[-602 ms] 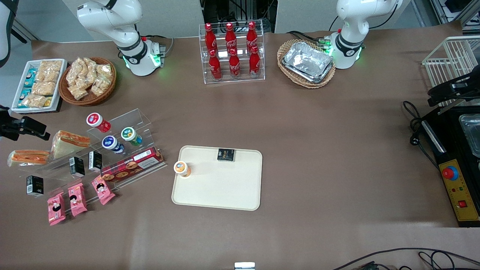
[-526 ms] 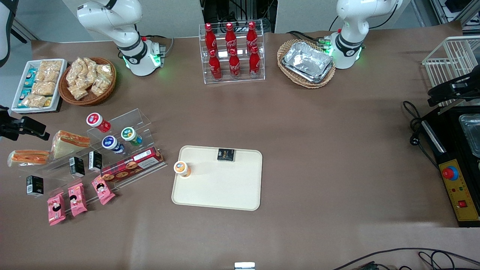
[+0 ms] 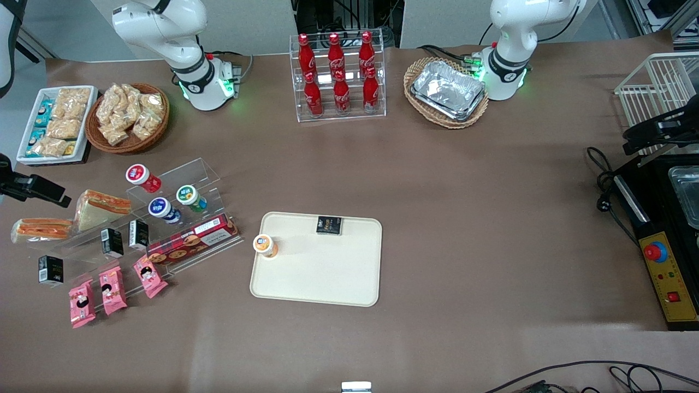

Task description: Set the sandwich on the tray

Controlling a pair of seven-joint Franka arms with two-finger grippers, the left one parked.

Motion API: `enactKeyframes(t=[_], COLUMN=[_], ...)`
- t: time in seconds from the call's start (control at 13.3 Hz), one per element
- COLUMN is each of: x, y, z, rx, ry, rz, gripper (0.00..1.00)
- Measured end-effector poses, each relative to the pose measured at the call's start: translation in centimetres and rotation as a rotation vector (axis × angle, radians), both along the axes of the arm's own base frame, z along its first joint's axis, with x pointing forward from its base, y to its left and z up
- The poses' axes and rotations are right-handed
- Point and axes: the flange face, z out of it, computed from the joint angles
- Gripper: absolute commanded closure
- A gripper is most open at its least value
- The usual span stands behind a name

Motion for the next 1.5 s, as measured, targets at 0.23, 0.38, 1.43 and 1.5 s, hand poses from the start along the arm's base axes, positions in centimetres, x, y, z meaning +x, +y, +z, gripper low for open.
enactKeyframes(t=[0.23,0.38,1.43,1.5], x=[-0.2,-0.4,0.2,0.4], y=[-0.8,-1.8,-16.8,-18.0], z=[-0.2,-0.4,-8.8,-9.9], rx=[0.006,0.010,-0.079,-0.086], ry=[0.012,0.019,0.007,0.002], rz=[-0.178,-0.302,-1.219,-1.246], gripper=[0.00,0.00,0.00,0.00])
